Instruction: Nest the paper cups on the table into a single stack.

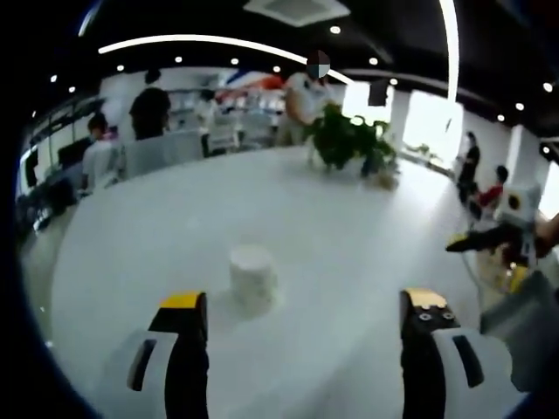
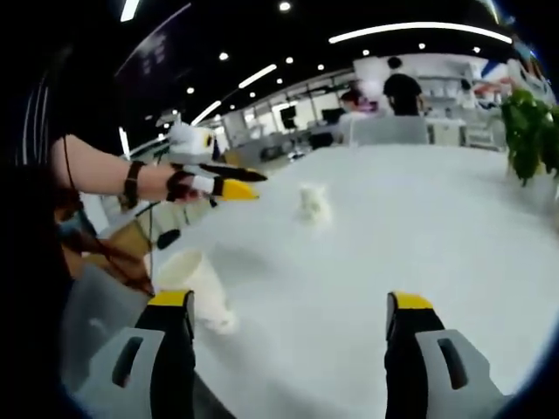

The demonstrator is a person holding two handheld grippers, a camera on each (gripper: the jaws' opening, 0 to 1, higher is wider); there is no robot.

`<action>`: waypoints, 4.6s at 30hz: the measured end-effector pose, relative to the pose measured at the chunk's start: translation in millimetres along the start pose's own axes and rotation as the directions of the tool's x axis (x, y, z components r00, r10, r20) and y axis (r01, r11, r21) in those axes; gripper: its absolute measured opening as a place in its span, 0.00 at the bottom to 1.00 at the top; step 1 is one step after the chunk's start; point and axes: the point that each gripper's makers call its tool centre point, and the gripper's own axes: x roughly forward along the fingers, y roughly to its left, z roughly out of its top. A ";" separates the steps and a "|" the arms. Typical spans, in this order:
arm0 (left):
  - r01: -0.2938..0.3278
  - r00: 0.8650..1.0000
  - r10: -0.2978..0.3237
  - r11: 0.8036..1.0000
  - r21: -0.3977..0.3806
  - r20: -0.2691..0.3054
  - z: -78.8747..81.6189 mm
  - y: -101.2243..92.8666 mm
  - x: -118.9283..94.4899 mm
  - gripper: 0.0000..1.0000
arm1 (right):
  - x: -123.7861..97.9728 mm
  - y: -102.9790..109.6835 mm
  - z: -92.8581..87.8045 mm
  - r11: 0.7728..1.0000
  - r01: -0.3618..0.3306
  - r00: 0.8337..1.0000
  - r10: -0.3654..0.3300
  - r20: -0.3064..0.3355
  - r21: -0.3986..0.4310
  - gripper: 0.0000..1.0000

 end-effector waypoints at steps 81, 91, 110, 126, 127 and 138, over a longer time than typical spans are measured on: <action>-0.061 0.998 0.061 0.998 -0.033 0.002 -4.8 52.4 91.0 0.38 | -12.8 -10.8 -23.3 0.995 0.058 0.998 -0.055 -0.035 0.083 0.87; -0.038 0.999 0.041 0.995 -0.087 0.025 2.3 47.0 85.7 0.37 | -12.9 -8.0 -18.4 0.996 0.053 0.998 -0.052 -0.027 0.074 0.87; -0.045 0.997 0.050 0.995 -0.091 0.056 27.4 30.8 53.1 0.37 | -24.1 -0.7 4.7 0.997 0.062 0.997 -0.064 0.036 0.054 0.87; -0.031 0.996 0.035 0.998 -0.060 0.082 49.5 -0.8 6.0 0.37 | -41.4 16.5 21.7 0.997 0.067 0.993 -0.070 0.094 0.039 0.86; -0.027 0.997 0.030 0.999 -0.048 0.075 48.9 -5.2 3.1 0.37 | -42.7 17.1 24.3 0.997 0.066 0.993 -0.069 0.100 0.034 0.86; -0.022 0.995 0.026 0.999 -0.038 0.098 53.6 -29.6 -28.5 0.37 | -53.6 19.6 38.6 0.997 0.076 0.989 -0.076 0.129 0.008 0.86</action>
